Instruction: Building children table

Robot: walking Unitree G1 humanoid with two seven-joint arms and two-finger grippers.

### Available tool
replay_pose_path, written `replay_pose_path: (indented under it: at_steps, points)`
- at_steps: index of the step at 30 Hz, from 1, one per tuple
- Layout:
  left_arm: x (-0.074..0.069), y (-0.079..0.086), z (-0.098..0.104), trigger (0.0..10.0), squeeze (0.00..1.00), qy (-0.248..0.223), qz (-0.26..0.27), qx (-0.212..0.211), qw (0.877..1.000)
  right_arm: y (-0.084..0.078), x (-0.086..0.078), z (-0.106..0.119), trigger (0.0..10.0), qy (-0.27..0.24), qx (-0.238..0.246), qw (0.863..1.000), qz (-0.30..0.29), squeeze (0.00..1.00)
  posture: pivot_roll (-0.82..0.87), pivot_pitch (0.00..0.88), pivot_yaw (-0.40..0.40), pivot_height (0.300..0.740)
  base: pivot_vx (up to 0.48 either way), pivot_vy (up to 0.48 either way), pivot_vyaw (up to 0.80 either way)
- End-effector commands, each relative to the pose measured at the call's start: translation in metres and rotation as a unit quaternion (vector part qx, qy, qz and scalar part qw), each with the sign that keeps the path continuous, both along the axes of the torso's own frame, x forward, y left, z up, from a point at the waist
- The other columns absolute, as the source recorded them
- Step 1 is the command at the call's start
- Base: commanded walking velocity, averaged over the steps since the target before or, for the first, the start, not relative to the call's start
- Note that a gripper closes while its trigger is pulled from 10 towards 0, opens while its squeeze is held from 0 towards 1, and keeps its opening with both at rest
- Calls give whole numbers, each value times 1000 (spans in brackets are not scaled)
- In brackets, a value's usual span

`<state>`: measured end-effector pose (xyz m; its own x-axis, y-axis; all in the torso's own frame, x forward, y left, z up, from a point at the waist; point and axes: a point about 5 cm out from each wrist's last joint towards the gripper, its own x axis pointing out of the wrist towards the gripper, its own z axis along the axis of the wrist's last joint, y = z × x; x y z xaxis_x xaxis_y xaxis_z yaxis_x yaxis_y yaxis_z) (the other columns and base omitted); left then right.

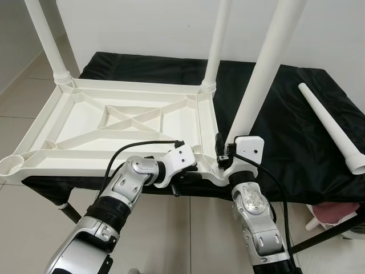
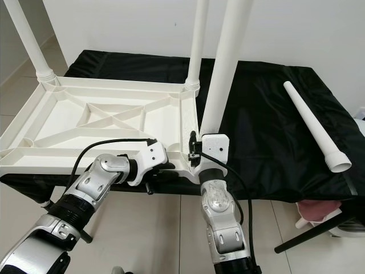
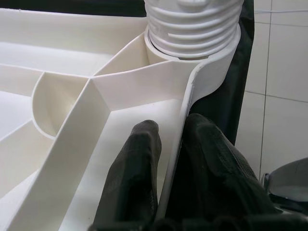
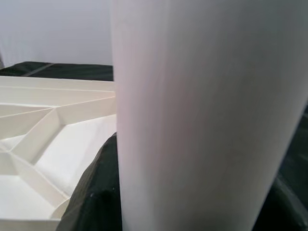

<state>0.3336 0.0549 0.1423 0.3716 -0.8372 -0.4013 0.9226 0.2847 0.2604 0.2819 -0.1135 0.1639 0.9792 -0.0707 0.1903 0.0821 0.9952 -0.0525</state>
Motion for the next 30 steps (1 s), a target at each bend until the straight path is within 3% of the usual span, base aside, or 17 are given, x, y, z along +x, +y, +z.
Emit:
replay_pose_path:
  at_steps: [1, 3, 4, 6, 8, 13, 17, 19, 23, 24, 25, 26, 30]
  points:
    - [13, 15, 13, 10000, 0, -32, 67, -28, 997, -47, -12, -65, 10000, 170, -20, 977, -123, 0, -4, 111, -15, 740, 0, 0, 0]
    - [15, 15, 15, 10000, 0, -34, 78, -31, 996, -47, -11, -65, 10000, 170, -15, 977, -126, 0, -4, 111, -15, 740, 0, 0, 0]
    - [22, 13, 17, 10000, 0, -37, 110, -35, 993, -47, -8, -62, 10000, 166, -10, 978, -127, 0, -3, 113, -15, 740, 0, 0, 0]
    - [22, 13, 17, 10000, 0, -37, 110, -35, 993, -47, -8, -62, 10000, 166, -10, 978, -127, 0, -3, 113, -15, 740, 0, 0, 0]
    - [37, 8, 28, 10000, 0, -45, 165, -56, 984, -45, 5, -54, 10000, 150, -13, 982, -116, 0, -9, 117, -8, 740, 0, 0, 0]
    - [46, 2, 39, 10000, 0, -49, 198, -79, 976, -40, 15, -47, 10000, 135, -25, 986, -93, 0, -9, 119, -4, 740, 0, 0, 0]
    - [51, 3, 43, 10000, 0, -63, 220, -71, 971, -37, 19, -46, 10000, 130, -27, 988, -79, 0, -8, 121, 3, 740, 0, 0, 0]
    - [54, 6, 43, 10000, 0, -90, 227, -41, 969, -34, 22, -44, 10000, 126, -23, 989, -74, 0, -9, 121, 7, 740, 0, 0, 0]
    - [55, 7, 43, 10000, 0, -104, 227, -26, 968, -35, 25, -42, 10000, 124, -19, 989, -79, 0, -8, 123, 9, 740, 0, 0, 0]
    - [55, 7, 43, 10000, 541, -102, 227, -33, 968, -37, 25, -41, 10000, 120, -15, 989, -86, 0, -6, 123, 7, 740, 0, 0, 0]
    - [55, 7, 43, 10000, 541, -102, 227, -33, 968, -37, 25, -41, 10000, 120, -15, 989, -86, 0, -6, 123, 7, 740, 0, 0, 0]
    - [53, 3, 43, 10000, 1000, -96, 211, -45, 972, -39, 26, -41, 10000, 118, -13, 989, -91, 0, -7, 124, 4, 740, 0, 0, 0]
    - [46, -4, 44, 10000, 1000, -97, 164, -71, 979, -44, 22, -41, 10000, 110, -1, 989, -95, 0, -5, 126, 1, 740, 0, 0, 0]
